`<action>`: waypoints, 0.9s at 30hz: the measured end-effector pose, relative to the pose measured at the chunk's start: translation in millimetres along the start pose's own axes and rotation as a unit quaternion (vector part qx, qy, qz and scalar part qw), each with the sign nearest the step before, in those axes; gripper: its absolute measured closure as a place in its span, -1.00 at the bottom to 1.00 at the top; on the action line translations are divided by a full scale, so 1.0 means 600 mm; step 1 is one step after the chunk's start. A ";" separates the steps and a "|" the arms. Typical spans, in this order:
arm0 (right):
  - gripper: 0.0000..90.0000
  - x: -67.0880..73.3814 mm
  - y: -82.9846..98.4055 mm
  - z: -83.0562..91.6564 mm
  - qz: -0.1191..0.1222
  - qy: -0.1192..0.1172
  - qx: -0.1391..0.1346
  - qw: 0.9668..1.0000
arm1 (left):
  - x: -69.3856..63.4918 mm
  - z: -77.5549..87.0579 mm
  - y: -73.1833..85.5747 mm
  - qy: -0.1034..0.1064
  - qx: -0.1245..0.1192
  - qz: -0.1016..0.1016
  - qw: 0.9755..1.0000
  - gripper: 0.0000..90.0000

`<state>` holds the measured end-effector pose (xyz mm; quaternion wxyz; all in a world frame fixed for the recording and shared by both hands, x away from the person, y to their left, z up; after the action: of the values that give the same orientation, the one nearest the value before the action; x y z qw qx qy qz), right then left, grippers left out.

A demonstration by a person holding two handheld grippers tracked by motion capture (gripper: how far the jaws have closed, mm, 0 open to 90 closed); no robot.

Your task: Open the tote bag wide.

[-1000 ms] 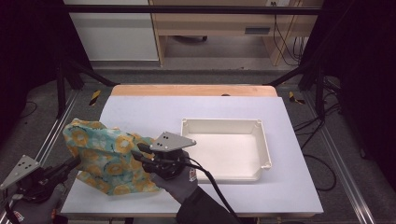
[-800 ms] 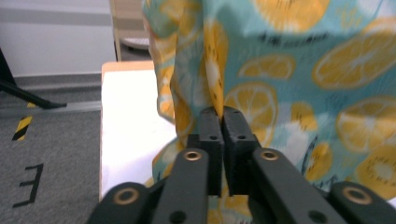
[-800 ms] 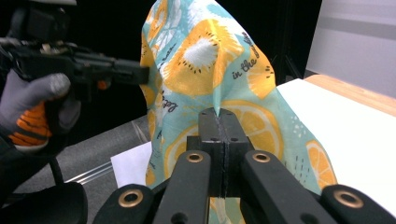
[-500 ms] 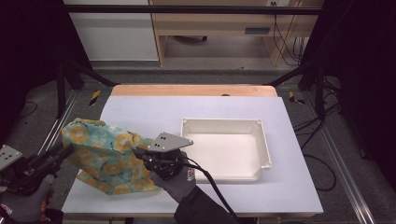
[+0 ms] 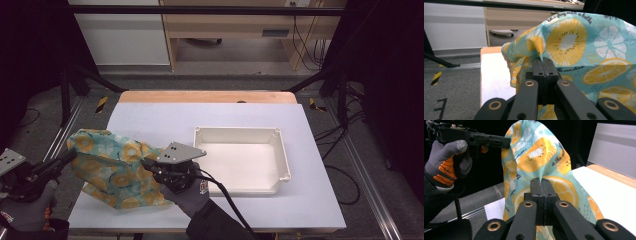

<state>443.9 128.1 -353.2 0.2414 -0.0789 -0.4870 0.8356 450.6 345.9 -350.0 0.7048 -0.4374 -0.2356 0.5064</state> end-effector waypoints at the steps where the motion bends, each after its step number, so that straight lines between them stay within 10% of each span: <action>1: 1.00 0.002 -0.001 0.002 0.002 -0.002 -0.001 1.000 | -0.002 0.004 0.000 0.000 -0.004 -0.001 1.000 1.00; 11: 1.00 0.028 0.007 0.028 0.015 -0.009 -0.014 1.000 | -0.026 0.028 0.033 0.009 -0.009 -0.020 1.000 1.00; 27: 0.99 0.003 0.065 -0.030 -0.020 -0.012 0.034 0.999 | -0.022 -0.016 0.079 0.012 0.037 -0.014 0.999 1.00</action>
<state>435.8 126.9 -395.4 0.2548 -0.0511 -0.4622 0.8478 429.0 334.9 -394.1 0.7300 -0.4136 -0.2144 0.5001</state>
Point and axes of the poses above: each handheld gripper's, and its own axes: z roughly backward along the jaws, y roughly out of its underside, x roughly to its left, the point moved 10 cm from there along -z, roughly forward along the jaws, and after that the axes turned 15 degrees about x, right-handed, at the moved point
